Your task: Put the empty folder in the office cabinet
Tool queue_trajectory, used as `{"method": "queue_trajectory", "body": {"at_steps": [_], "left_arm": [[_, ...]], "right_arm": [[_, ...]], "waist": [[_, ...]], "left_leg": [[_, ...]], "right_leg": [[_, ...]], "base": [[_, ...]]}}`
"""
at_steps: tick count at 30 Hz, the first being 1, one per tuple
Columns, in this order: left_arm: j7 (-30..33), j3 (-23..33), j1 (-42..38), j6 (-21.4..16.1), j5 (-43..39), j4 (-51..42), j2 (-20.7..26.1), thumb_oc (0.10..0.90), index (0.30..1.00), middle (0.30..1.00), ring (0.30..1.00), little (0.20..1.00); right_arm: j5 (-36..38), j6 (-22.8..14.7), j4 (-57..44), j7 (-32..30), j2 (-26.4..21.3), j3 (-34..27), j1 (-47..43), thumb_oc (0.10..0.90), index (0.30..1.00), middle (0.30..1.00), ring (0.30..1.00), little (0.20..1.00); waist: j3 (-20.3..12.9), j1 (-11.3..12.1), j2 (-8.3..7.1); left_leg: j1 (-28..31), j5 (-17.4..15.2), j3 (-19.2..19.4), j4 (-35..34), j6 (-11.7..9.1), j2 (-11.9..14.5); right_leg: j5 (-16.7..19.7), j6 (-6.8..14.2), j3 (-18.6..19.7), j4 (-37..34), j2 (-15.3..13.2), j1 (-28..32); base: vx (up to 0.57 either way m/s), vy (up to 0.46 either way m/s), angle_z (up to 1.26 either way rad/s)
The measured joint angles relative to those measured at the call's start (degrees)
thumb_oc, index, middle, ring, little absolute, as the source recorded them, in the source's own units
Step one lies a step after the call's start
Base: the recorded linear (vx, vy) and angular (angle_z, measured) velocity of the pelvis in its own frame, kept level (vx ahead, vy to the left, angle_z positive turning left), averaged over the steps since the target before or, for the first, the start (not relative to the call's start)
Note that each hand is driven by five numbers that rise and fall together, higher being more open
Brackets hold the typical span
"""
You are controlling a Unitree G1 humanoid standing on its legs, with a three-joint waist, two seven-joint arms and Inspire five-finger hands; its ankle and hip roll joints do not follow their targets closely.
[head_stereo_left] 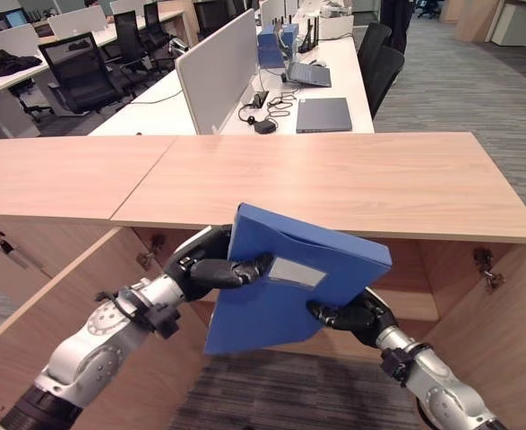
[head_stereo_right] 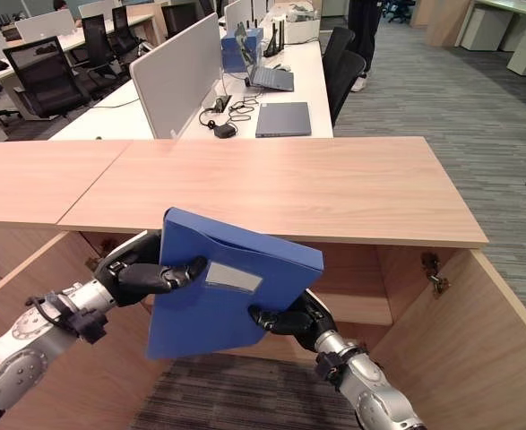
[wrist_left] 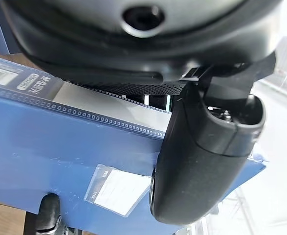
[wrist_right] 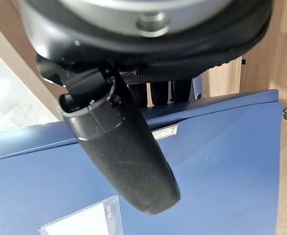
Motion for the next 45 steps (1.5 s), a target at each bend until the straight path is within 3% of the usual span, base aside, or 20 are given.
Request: {"method": "queue_trajectory", "body": {"at_steps": [1, 2, 3, 9, 15, 19, 22, 28, 34, 39, 45], "left_arm": [[0.07, 0.55, 0.85, 0.0, 0.04, 0.01, -1.19, 0.4, 0.3, 0.3, 0.3, 0.3], [0.17, 0.85, 1.23, 0.0, 0.05, 0.02, -1.63, 0.536, 0.505, 0.505, 0.505, 0.505], [0.86, 0.96, 1.72, 0.0, 0.03, 0.02, -2.21, 0.8, 0.9, 0.9, 0.9, 0.9], [2.42, 3.19, 4.8, -1.15, 0.6, 1.87, -9.11, 0.8, 0.9, 0.9, 0.9, 0.9], [1.98, 4.9, 10.4, -2.32, 5.23, 6.49, -16.52, 0.8, 0.9, 0.9, 0.9, 0.9], [2.27, 6.42, 14.74, -2.45, 15.67, 14.01, -17.39, 0.8, 0.9, 0.9, 0.9, 0.9], [3.57, 9.88, 17.94, -4.53, 30.64, 19.57, -19.51, 0.8, 0.9, 0.9, 0.9, 0.9], [6.17, 12.25, 21.0, -6.8, 42.34, 30.51, -24.51, 0.8, 0.9, 0.9, 0.9, 0.9], [7.4, 6.98, 20.37, -7.88, 49.32, 44.41, -27.35, 0.8, 0.9, 0.9, 0.9, 0.9], [8.65, 5.2, 20.52, -7.75, 53.41, 49.82, -30.37, 0.8, 0.9, 0.9, 0.9, 0.9], [11.25, 2.12, 17.36, -8.34, 52.84, 53.8, -32.05, 0.8, 0.9, 0.9, 0.9, 0.9]], "right_arm": [[0.0, 0.0, 0.0, 0.03, -0.01, -0.11, 0.0, 0.4, 0.3, 0.3, 0.3, 0.3], [0.0, 0.0, 0.0, 0.13, -0.01, -0.16, -0.01, 0.4, 0.3, 0.3, 0.3, 0.3], [-0.04, 0.0, 0.0, 0.21, -0.1, -0.17, 0.01, 0.4, 0.3, 0.3, 0.3, 0.3], [0.06, 0.22, -0.01, 1.81, -0.26, -0.77, 0.37, 0.4, 0.3, 0.3, 0.3, 0.3], [-0.07, 4.4, -0.1, 3.78, 2.13, -2.67, 5.65, 0.4, 0.3, 0.3, 0.3, 0.3], [-2.61, 5.76, 0.13, 3.75, 2.65, -4.86, 9.46, 0.4, 0.3, 0.3, 0.3, 0.3], [-6.11, 6.4, 0.69, 3.84, 2.61, -9.78, 13.29, 0.4, 0.3, 0.3, 0.3, 0.3], [-8.62, 6.53, 6.21, 3.48, 5.48, -14.5, 14.95, 0.4, 0.3, 0.3, 0.3, 0.3], [-7.54, 6.37, 17.09, 2.47, 11.62, -14.2, 14.62, 0.4, 0.3, 0.3, 0.3, 0.3], [-3.76, 5.88, 20.48, -0.92, 15.42, -15.11, 12.83, 0.4, 0.3, 0.3, 0.3, 0.3], [7.96, -0.9, 29.69, -10.13, 20.91, -18.43, 2.57, 0.4, 0.3, 0.3, 0.3, 0.3]], "waist": [[0.0, 0.06, 0.0], [0.0, 0.05, 0.0], [0.01, 0.02, -0.04], [0.12, 0.03, -0.47], [-0.03, 0.05, -1.63], [0.06, -0.07, -2.11], [-0.03, 0.06, -2.57], [-0.07, 0.06, -3.07], [-0.16, 0.01, -2.92], [-0.21, 0.1, -2.01], [-0.37, 0.65, 0.21]], "left_leg": [[-0.02, 0.0, -0.13, 0.0, 0.01, -0.02], [-0.01, 0.0, -0.19, 0.0, 0.01, -0.03], [-0.03, 0.01, -0.24, 0.0, 0.01, -0.02], [-0.16, -0.02, -0.39, -0.01, -0.02, 0.02], [-0.33, -0.47, -0.43, -0.01, -0.11, 0.04], [-0.45, -0.6, -0.43, -0.02, -0.18, 0.07], [-0.61, -0.62, -0.54, -0.01, -0.03, 0.06], [-1.44, -0.47, -0.94, -0.01, 0.11, -0.02], [-2.07, -0.59, -1.29, -0.02, -0.15, -0.17], [-2.62, -0.64, -1.48, -0.05, -0.2, -0.2], [-5.35, 0.28, -2.4, -0.05, 0.35, -0.38]], "right_leg": [[0.01, -0.01, -0.05, 0.0, -0.01, 0.03], [0.01, -0.01, -0.06, 0.0, -0.01, 0.05], [-0.04, 0.05, -0.08, 0.0, 0.02, 0.05], [-0.21, 0.23, -0.2, 0.0, 0.05, 0.05], [-0.46, 0.21, -0.32, 0.0, 0.04, -0.06], [-0.62, 0.31, -0.3, 0.0, 0.07, -0.14], [-0.8, 0.44, -0.47, 0.0, 0.04, -0.09], [-0.86, 0.45, -1.2, 0.01, -0.01, -0.64], [-0.86, 0.46, -1.61, 0.01, -0.11, -0.96], [-0.86, 0.45, -1.71, 0.01, -0.14, -1.11], [-0.14, 0.29, -2.09, 0.0, -0.2, -3.53]], "base": [[0.0, 0.0, 0.0], [0.0, 0.0, 0.0], [0.0, 0.0, 0.0], [0.0, 0.0, 0.0], [0.0, 0.0, 0.0], [0.0, 0.0, 0.0], [-0.01, -0.003, 0.02], [-0.01, 0.0, 0.05], [0.0, 0.003, 0.04], [-0.01, -0.003, 0.01], [-0.05, -0.016, 0.03]]}}
